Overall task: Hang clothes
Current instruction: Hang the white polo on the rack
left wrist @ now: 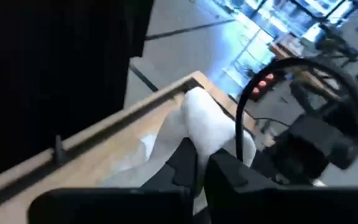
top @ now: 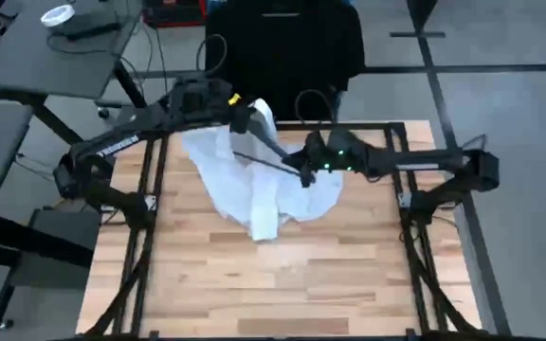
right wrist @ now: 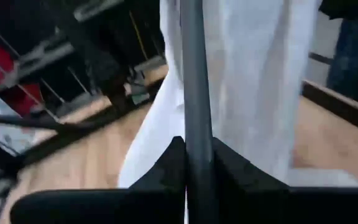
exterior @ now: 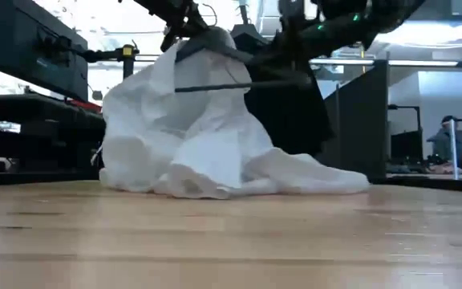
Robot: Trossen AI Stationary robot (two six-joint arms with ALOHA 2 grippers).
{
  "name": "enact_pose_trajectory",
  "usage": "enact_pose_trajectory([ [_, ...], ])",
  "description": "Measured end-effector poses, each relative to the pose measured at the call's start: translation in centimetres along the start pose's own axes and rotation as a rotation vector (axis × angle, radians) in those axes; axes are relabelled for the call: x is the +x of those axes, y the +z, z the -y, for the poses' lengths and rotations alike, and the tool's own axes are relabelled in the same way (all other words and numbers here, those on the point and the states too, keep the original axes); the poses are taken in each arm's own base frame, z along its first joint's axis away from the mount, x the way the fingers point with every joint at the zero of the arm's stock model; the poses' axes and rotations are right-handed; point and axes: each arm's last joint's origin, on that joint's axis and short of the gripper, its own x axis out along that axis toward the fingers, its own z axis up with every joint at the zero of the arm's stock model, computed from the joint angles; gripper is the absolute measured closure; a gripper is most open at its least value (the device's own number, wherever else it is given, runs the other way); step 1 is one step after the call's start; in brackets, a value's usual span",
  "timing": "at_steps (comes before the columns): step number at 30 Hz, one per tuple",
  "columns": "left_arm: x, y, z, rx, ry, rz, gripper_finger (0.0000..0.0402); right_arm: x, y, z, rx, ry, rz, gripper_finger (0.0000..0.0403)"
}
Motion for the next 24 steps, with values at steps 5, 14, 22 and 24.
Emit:
enact_pose_trajectory([
  [5, 0.0, -0.5, -0.4, 0.186, 0.021, -0.061, 0.0387, 0.6, -0.4, 0.1, -0.001, 0.02, 0.022, 0.0374],
  [14, -0.5, -1.1, -1.2, 0.437, 0.065, -0.19, 0.028, 0.6, -0.5, 0.0, -0.007, 0.036, 0.008, 0.0374],
  [22, -1.6, -0.7, -2.3, 0.452, 0.211, -0.288, 0.0255, 0.5, -0.4, 0.3, 0.002, 0.014, 0.012, 0.0374],
  [24, -1.8, -0.5, -2.3, 0.473, 0.238, -0.297, 0.0255, 0.5, -0.4, 0.3, 0.002, 0.012, 0.017, 0.0374],
])
